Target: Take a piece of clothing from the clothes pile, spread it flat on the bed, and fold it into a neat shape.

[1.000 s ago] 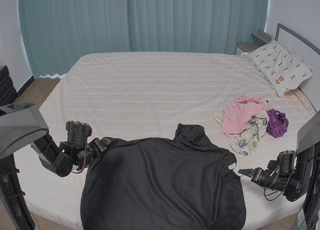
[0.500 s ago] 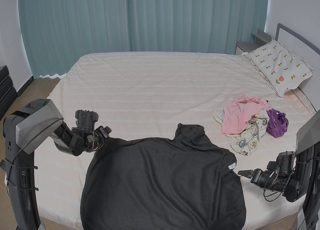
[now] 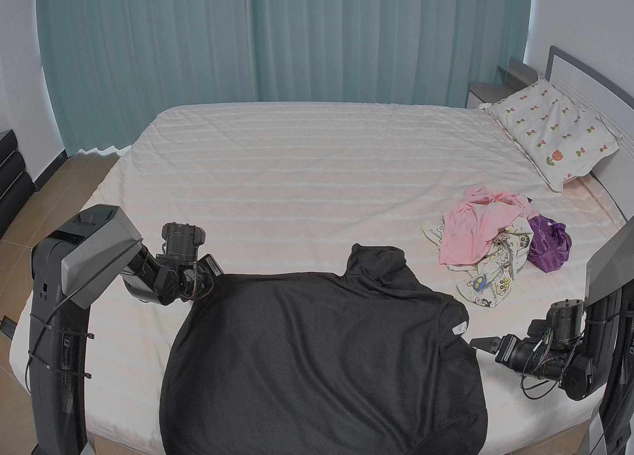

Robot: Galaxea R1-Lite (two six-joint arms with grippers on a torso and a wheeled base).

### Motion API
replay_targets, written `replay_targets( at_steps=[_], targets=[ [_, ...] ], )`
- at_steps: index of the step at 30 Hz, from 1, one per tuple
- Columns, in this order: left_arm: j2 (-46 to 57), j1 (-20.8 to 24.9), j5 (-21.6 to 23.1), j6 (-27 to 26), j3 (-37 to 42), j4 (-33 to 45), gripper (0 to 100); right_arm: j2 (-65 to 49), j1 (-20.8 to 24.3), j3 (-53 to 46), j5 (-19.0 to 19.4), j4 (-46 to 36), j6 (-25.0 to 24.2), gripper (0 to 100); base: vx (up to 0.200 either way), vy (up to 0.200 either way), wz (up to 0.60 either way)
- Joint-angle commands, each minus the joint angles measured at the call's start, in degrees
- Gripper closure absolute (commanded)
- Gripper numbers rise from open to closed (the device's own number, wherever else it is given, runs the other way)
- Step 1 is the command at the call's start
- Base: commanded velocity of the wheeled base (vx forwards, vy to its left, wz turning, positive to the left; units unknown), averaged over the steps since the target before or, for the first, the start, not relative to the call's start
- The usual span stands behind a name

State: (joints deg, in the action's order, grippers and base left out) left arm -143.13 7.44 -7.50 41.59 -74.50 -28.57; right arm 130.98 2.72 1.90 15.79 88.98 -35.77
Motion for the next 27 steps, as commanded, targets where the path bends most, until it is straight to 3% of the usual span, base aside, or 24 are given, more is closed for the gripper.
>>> replay_targets(
  at_steps=[1,7,17,18,20,21,23,24,27],
  targets=[
    [-0.9,-2.6,-0.2,1.6,-1.7,-0.2,100,-0.5,0.2,0.4,-0.1,0.6,0.1,0,0.000,0.000,0.00],
    [0.9,-5.7,-2.6,3.5,-2.1,-0.4,100,-0.5,0.2,1.7,-0.2,0.6,0.1,0,0.000,0.000,0.00],
    [-0.9,-5.4,-2.2,3.8,-2.4,-3.2,100,-1.2,0.6,12.5,-1.0,-0.6,0.5,0,0.000,0.000,0.00],
    [-1.0,-5.3,-1.9,3.8,-1.9,-3.9,100,-1.2,2.2,17.9,-3.0,-3.6,0.6,0,0.000,0.000,0.00],
    [-1.0,-5.2,-1.9,3.8,-1.9,-3.9,100,-1.2,2.7,19.3,-3.7,-4.9,0.7,0,0.000,0.000,0.00],
    [-1.1,-4.5,-1.5,3.8,-1.6,-3.9,100,-0.7,5.3,27.8,-6.8,-13.3,0.6,0,0.000,0.000,0.00],
    [-1.1,-4.2,-1.4,3.8,-1.4,-4.0,100,-0.5,6.5,32.2,-8.1,-17.8,0.6,0,0.000,0.000,0.00],
    [-1.1,-3.7,-1.3,4.1,-1.3,-4.0,0,0.2,8.5,38.6,-9.4,-23.6,0.5,0,0.000,0.000,0.00],
    [-1.1,-3.3,-1.3,4.8,-1.3,-4.0,0,1.7,10.7,46.6,-10.8,-29.2,0.7,0,0.000,0.000,0.00]
  ],
)
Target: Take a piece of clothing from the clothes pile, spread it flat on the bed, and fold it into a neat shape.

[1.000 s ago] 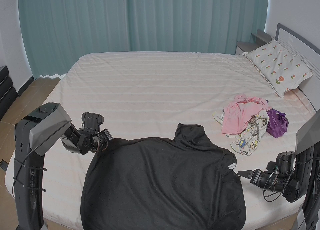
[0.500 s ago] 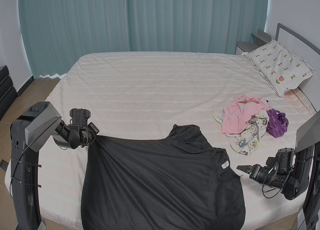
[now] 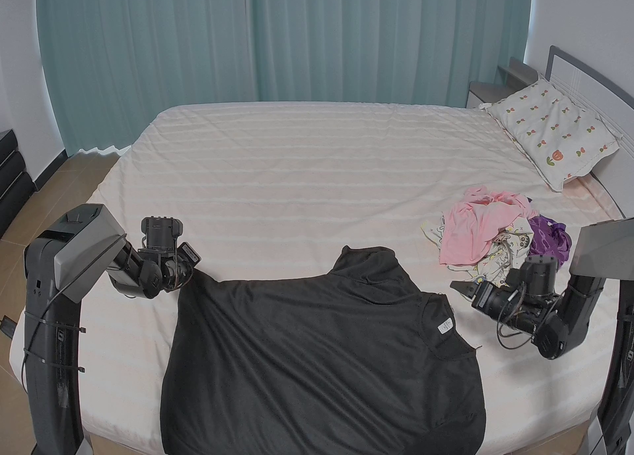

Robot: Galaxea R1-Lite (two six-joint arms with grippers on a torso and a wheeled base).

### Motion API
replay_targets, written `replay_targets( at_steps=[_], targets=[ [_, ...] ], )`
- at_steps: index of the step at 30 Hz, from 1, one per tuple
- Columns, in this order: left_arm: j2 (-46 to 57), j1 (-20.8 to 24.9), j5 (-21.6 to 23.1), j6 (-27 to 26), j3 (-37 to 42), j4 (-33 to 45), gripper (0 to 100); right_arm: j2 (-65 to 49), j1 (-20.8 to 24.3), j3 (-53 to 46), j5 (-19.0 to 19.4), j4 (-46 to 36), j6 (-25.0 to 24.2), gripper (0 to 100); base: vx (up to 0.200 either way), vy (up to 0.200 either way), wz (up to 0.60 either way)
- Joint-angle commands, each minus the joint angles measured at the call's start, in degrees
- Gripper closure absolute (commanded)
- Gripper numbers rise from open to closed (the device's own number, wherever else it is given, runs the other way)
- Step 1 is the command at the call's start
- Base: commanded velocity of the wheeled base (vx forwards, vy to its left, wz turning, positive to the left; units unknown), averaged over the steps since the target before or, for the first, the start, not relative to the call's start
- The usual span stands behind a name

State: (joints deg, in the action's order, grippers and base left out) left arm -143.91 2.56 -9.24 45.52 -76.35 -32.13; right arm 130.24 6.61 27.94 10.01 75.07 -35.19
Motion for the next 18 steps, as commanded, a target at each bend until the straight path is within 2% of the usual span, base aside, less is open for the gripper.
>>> replay_targets(
  at_steps=[1,3,5,11,18],
  targets=[
    [-0.4,1.7,0.4,1.2,0.6,-0.5,0,3.3,8.1,24.8,-5.9,-18.5,0.1,0,0.000,0.000,0.00],
    [-0.6,1.6,0.4,1.6,0.6,-0.5,0,4.3,8.9,28.4,-6.5,-21.8,0.1,0,0.000,0.000,0.00],
    [-0.7,1.4,0.1,3.6,0.8,-0.6,0,6.7,10.6,36.3,-7.7,-28.2,0.0,0,0.000,0.000,0.00],
    [0.6,0.9,0.8,8.9,3.7,-2.0,0,12.8,12.1,44.3,-10.5,-30.5,0.1,0,0.000,0.000,0.00],
    [2.8,0.9,4.1,9.7,9.6,-8.1,0,18.6,12.3,49.9,-10.7,-32.9,0.4,0,0.000,0.000,0.00]
  ],
)
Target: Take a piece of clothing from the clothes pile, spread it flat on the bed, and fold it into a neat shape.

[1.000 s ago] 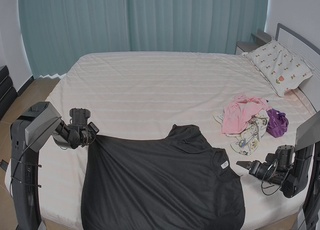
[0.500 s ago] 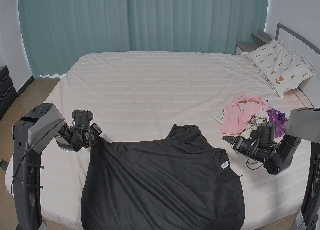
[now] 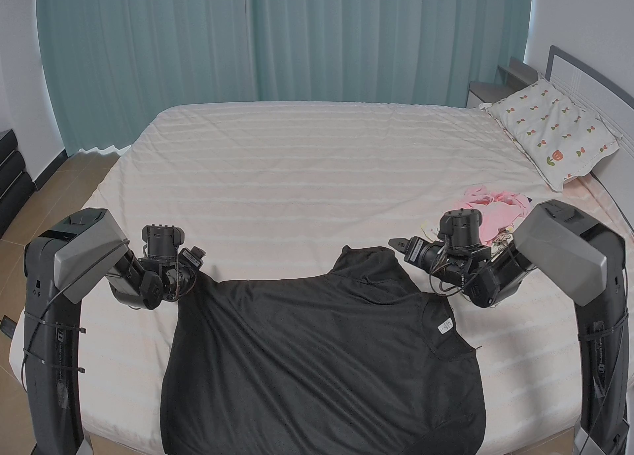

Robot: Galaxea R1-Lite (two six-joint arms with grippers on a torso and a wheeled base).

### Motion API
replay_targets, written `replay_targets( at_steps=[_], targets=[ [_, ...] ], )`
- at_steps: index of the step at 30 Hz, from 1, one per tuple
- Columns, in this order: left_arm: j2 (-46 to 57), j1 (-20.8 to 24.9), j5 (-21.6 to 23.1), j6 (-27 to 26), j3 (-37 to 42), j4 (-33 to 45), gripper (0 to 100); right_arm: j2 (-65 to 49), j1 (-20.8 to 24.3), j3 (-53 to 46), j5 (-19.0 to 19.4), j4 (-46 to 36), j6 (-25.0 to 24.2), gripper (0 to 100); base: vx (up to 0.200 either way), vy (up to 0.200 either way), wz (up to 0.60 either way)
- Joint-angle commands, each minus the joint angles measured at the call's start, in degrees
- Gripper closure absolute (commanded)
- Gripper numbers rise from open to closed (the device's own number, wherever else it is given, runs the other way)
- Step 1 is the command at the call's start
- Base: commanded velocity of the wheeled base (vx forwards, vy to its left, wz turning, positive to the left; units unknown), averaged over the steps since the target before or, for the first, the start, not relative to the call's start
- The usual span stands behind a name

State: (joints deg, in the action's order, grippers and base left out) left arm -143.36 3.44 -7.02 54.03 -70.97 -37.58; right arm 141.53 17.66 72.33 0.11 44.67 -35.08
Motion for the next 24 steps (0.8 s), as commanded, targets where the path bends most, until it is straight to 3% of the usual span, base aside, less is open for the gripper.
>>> replay_targets(
  at_steps=[1,7,16,17,24],
  targets=[
    [2.3,0.0,2.0,1.2,4.4,-2.8,0,7.8,1.1,6.2,-0.8,-3.2,0.5,0,0.000,0.000,0.00],
    [2.1,0.0,2.1,1.1,4.5,-2.7,0,9.8,-1.0,9.0,-0.5,-4.6,3.4,0,0.000,0.000,0.00],
    [2.0,0.0,2.1,1.2,4.5,-2.6,0,10.4,-1.0,10.0,1.2,-6.6,3.6,0,0.000,0.000,0.00],
    [2.0,0.0,2.1,1.2,4.4,-2.6,0,10.4,-0.8,9.9,1.5,-6.9,3.6,100,0.000,0.000,0.00],
    [1.9,-0.2,2.1,1.2,4.4,-2.6,0,10.1,-1.1,9.1,1.6,-7.5,3.1,100,0.000,0.000,0.00]
  ],
)
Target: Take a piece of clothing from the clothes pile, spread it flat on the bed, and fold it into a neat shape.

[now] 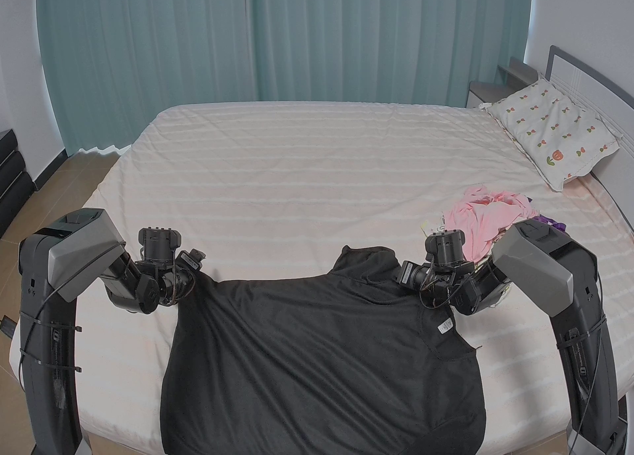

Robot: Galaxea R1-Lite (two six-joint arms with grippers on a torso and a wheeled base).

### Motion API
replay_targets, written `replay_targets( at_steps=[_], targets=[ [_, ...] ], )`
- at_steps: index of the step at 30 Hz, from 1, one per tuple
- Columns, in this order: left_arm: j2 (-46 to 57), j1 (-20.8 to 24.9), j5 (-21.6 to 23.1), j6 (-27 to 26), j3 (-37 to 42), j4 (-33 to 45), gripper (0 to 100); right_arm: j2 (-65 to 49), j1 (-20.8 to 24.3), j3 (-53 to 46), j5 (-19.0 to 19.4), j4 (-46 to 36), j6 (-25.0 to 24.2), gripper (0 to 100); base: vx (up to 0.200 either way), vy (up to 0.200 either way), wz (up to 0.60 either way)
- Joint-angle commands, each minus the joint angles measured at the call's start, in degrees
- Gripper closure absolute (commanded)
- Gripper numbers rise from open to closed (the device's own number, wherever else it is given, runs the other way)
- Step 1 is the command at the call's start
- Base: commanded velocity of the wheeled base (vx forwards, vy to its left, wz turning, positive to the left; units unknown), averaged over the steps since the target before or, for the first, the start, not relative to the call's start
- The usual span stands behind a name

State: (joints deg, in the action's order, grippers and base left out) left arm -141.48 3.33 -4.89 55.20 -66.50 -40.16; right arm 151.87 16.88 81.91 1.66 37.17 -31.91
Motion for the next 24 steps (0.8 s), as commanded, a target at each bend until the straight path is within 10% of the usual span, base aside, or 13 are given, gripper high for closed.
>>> replay_targets(
  at_steps=[1,22,23,24],
  targets=[
    [0.1,-0.1,0.0,0.0,-0.1,0.0,0,-0.7,-0.6,-1.2,0.0,0.1,-0.3,100,0.000,0.000,0.00],
    [-0.2,-0.2,-0.1,-0.4,-0.1,0.2,0,-12.5,-7.1,-13.0,9.6,-14.9,5.8,100,0.000,0.000,0.00],
    [-0.2,-0.2,-0.1,-0.4,-0.1,0.2,0,-12.5,-7.1,-13.0,9.6,-15.1,6.0,0,0.000,0.000,0.00],
    [-0.2,-0.2,-0.1,-0.4,-0.1,0.2,0,-12.5,-7.1,-13.0,9.6,-15.1,6.0,0,0.000,0.000,0.00]
  ],
)
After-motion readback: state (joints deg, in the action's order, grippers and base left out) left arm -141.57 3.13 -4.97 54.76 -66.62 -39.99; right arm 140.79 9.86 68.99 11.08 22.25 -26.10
